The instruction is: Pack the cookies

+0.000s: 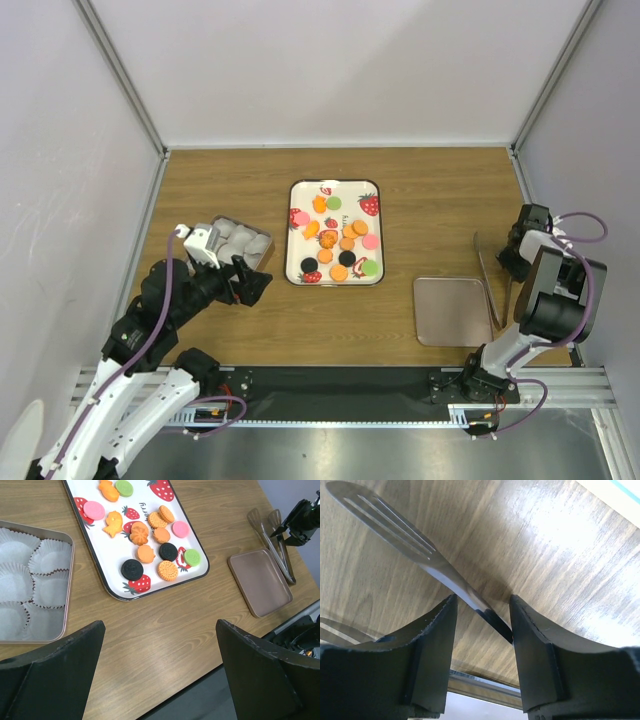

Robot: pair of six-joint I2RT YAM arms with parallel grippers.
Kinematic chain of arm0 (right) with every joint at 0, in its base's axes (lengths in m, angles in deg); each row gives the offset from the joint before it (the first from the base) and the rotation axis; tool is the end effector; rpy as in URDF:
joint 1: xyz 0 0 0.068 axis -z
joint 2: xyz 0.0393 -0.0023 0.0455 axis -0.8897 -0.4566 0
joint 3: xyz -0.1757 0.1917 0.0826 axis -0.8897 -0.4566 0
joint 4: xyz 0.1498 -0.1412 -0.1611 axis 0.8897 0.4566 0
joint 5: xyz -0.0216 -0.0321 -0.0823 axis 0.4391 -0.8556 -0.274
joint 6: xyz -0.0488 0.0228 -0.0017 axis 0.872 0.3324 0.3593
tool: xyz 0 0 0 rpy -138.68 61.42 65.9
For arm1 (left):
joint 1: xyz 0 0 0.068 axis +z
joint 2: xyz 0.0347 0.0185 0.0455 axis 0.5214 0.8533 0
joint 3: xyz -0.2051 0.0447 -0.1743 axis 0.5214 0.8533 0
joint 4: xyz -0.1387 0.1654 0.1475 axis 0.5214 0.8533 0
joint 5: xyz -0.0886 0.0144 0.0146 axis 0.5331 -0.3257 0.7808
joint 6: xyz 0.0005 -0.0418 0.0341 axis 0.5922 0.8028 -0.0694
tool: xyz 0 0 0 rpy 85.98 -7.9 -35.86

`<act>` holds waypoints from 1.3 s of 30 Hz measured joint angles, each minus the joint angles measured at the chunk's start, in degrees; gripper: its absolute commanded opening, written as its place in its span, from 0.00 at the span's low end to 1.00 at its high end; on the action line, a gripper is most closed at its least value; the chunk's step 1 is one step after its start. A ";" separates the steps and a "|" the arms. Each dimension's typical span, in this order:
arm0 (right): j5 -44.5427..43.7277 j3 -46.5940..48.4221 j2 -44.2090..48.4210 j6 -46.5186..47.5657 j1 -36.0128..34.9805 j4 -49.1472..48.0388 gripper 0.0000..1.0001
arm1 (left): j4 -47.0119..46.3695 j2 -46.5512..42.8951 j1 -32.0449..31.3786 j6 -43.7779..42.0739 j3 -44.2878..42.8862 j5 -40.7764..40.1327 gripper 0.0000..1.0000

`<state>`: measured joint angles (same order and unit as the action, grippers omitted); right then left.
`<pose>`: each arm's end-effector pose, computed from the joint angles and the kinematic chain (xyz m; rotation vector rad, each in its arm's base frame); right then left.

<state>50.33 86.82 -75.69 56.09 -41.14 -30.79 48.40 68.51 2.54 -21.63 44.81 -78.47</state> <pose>0.2812 -0.1235 0.1593 1.2624 2.3239 -0.3602 0.0897 -0.0532 0.3255 0.1818 1.9770 -0.6729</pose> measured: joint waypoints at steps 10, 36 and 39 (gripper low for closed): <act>-7.21 2.60 -2.67 2.75 -4.44 0.66 0.52 | -0.04 -0.68 0.00 0.00 0.00 -0.02 1.00; -16.81 15.93 -14.93 14.36 -9.64 3.67 0.09 | -0.13 -2.23 0.00 -0.04 0.04 0.22 1.00; -17.68 18.49 -16.72 15.15 -10.08 4.04 0.06 | -0.13 -2.23 -0.02 -0.04 0.04 0.24 1.00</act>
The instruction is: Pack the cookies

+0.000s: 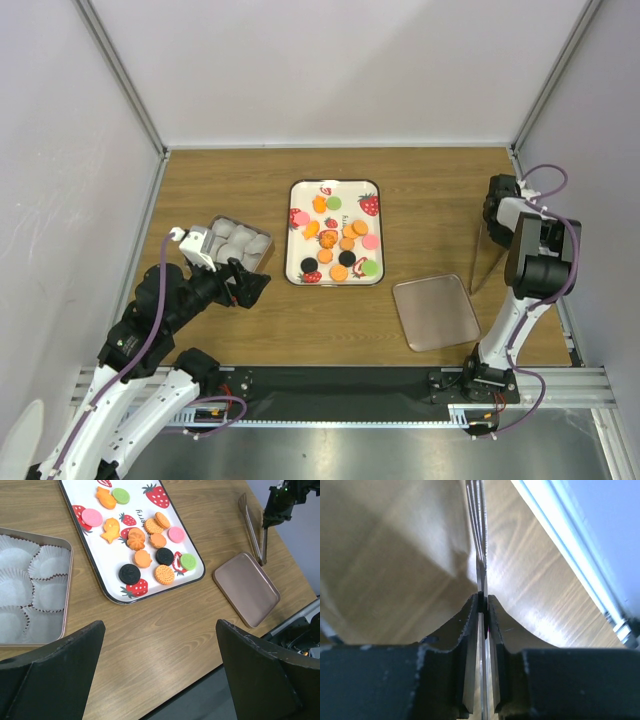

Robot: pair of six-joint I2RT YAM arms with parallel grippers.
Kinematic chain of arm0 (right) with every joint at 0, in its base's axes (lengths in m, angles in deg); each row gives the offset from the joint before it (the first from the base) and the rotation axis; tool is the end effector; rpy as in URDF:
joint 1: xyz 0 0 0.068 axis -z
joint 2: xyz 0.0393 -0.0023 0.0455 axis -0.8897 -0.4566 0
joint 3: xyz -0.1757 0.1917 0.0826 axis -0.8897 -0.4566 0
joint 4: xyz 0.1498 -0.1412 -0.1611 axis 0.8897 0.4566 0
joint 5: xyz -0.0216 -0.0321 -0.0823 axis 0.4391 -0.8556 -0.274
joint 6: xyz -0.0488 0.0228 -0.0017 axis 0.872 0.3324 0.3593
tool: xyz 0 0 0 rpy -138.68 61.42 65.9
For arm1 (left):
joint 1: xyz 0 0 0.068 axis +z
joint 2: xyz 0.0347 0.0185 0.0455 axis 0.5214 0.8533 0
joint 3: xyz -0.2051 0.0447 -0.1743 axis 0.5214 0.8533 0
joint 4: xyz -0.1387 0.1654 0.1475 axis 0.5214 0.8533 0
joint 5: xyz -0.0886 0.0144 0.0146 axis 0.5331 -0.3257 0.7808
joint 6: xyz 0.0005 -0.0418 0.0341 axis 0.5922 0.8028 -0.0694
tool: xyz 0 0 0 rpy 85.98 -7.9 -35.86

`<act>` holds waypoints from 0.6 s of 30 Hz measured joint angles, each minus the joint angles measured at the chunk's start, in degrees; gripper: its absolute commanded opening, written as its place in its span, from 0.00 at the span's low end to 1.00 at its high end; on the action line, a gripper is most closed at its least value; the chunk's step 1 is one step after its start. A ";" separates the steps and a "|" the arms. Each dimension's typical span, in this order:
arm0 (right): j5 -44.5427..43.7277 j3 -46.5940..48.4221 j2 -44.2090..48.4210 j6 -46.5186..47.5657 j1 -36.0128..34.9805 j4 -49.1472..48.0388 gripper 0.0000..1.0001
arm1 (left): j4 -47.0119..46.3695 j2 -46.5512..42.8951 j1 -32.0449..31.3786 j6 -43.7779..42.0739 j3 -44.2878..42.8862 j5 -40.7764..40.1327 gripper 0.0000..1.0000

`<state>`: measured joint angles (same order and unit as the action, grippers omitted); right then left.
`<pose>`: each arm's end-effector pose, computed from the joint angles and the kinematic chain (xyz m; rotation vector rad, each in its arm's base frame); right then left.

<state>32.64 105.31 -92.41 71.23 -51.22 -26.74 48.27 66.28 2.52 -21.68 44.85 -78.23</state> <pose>0.3678 -0.0966 0.1526 0.7900 2.4788 -0.8071 0.0825 -0.0494 0.3287 0.1849 1.9360 -0.6878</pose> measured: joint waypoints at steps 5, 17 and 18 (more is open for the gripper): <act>-2.84 4.72 -2.23 2.86 -1.27 -0.20 0.00 | 0.00 0.00 0.00 -0.02 0.07 0.42 1.00; -3.54 10.36 -2.40 0.72 -0.24 2.23 0.00 | 0.00 0.20 0.00 0.00 0.07 0.76 1.00; -3.10 11.69 -2.40 0.07 -0.17 3.04 0.00 | 0.00 0.28 0.00 0.00 0.07 0.74 1.00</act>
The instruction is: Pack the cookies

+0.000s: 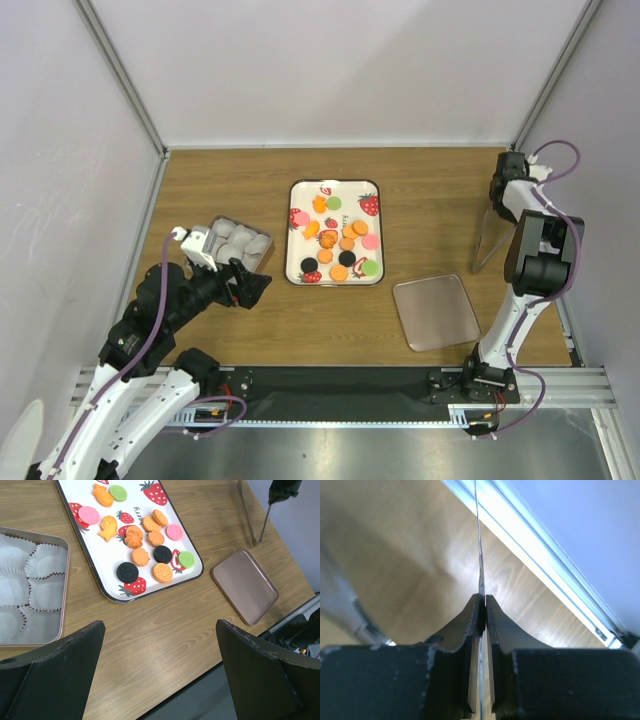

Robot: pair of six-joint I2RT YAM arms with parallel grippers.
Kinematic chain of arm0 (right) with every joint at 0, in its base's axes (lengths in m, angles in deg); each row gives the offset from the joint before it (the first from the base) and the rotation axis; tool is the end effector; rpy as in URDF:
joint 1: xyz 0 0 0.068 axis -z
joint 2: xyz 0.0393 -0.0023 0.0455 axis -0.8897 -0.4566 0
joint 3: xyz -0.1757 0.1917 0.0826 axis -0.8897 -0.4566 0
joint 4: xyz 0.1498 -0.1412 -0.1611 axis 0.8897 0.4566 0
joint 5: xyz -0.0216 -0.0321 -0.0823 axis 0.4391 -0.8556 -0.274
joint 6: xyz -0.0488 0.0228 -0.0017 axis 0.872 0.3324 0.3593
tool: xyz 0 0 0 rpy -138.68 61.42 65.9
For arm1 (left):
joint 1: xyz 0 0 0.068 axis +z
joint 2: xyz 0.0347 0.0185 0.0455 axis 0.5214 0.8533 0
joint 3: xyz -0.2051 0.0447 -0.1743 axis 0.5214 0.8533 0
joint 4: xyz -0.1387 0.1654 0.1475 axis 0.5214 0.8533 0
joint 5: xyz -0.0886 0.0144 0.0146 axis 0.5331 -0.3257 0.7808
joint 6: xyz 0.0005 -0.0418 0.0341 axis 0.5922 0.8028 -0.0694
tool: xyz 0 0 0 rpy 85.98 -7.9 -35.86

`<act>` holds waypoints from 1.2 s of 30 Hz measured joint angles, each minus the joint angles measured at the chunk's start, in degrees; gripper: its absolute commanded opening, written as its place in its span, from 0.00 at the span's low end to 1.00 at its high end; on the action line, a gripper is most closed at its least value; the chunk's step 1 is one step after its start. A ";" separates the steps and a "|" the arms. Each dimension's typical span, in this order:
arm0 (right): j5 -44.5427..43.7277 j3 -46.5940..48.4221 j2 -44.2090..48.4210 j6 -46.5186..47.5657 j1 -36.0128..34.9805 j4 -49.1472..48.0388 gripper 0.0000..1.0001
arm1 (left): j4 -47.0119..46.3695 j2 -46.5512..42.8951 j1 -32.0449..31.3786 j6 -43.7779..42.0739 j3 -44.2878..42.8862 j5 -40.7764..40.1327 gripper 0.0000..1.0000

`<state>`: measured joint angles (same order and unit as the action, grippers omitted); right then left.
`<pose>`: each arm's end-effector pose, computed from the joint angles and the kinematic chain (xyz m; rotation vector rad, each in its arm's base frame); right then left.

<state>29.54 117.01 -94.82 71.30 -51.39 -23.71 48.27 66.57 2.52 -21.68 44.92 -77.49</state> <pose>0.4022 -0.1040 0.1924 0.8117 2.3486 -0.8375 0.0833 -0.0503 0.3279 0.1943 1.9432 -0.6980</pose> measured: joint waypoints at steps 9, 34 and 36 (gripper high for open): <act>10.32 4.11 9.62 -8.09 -3.85 4.04 0.00 | 0.00 0.39 -0.02 0.00 -0.02 -0.22 1.00; 28.92 -13.46 41.66 -39.17 -58.55 -15.89 0.00 | -42.91 15.82 -0.07 23.17 5.33 27.87 1.00; 28.92 -13.46 41.07 -40.76 -59.28 -17.77 0.00 | -43.43 16.31 -0.07 23.58 5.05 28.30 1.00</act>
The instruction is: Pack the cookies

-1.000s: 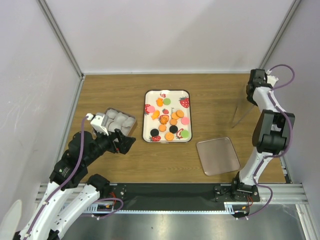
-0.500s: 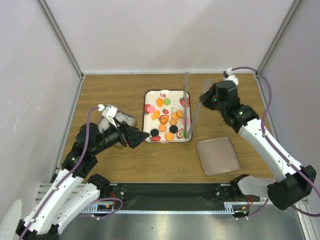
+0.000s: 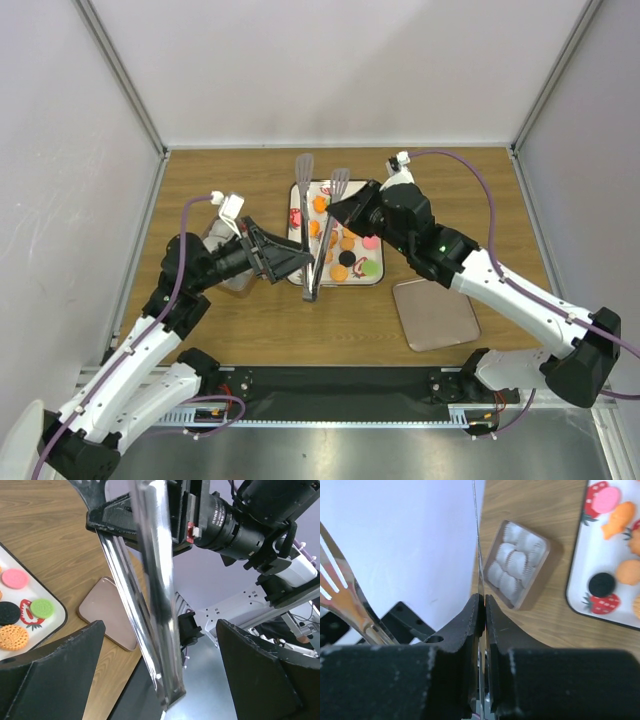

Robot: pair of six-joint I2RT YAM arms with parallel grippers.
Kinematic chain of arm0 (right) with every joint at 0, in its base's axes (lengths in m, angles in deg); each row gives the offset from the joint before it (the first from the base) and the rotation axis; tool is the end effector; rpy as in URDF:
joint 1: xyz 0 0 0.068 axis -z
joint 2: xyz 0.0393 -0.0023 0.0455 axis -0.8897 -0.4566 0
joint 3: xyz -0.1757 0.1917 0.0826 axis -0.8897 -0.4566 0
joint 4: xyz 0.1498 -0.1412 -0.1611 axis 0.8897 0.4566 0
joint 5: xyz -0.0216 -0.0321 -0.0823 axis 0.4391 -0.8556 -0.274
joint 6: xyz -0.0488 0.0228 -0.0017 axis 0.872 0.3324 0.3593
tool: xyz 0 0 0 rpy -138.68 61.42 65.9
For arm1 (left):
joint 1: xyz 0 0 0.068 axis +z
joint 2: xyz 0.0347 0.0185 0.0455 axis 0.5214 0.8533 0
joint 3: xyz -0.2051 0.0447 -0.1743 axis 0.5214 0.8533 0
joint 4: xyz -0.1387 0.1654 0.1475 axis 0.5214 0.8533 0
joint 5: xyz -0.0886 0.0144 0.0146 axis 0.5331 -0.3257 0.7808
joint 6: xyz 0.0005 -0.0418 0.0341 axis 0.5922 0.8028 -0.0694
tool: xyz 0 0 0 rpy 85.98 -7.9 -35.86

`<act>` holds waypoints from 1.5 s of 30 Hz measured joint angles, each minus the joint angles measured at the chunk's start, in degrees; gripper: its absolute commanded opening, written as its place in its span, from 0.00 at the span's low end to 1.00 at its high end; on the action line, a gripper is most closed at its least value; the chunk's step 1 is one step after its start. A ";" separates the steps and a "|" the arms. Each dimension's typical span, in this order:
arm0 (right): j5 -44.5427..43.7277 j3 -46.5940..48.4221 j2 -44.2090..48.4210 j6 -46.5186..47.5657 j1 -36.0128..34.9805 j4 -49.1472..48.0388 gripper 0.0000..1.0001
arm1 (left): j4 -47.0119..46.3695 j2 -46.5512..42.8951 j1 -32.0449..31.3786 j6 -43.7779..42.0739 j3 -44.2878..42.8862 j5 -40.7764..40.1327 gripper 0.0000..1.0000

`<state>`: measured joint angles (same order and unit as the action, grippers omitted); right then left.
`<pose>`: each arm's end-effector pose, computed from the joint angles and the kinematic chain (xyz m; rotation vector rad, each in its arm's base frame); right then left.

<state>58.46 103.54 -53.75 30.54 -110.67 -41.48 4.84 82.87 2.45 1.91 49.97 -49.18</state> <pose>0.2005 0.2126 0.3812 0.2808 1.9563 1.1039 0.1414 -0.1014 0.3450 0.2986 1.6895 -1.4528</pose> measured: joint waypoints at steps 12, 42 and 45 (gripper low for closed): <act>2.34 -2.64 0.00 -3.56 -1.99 -16.79 0.00 | -6.10 4.22 0.00 6.03 -0.94 4.46 1.00; 7.52 -14.58 -2.49 -4.72 -5.05 -56.11 0.00 | -21.77 4.39 0.00 24.28 0.76 10.91 0.86; 6.64 -15.10 -2.54 -4.70 -5.57 -57.24 0.00 | -19.54 3.93 0.00 23.08 0.68 10.75 0.82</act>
<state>65.10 88.44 -56.28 25.84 -116.24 -98.72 -14.70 86.80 2.45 24.99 50.64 -38.43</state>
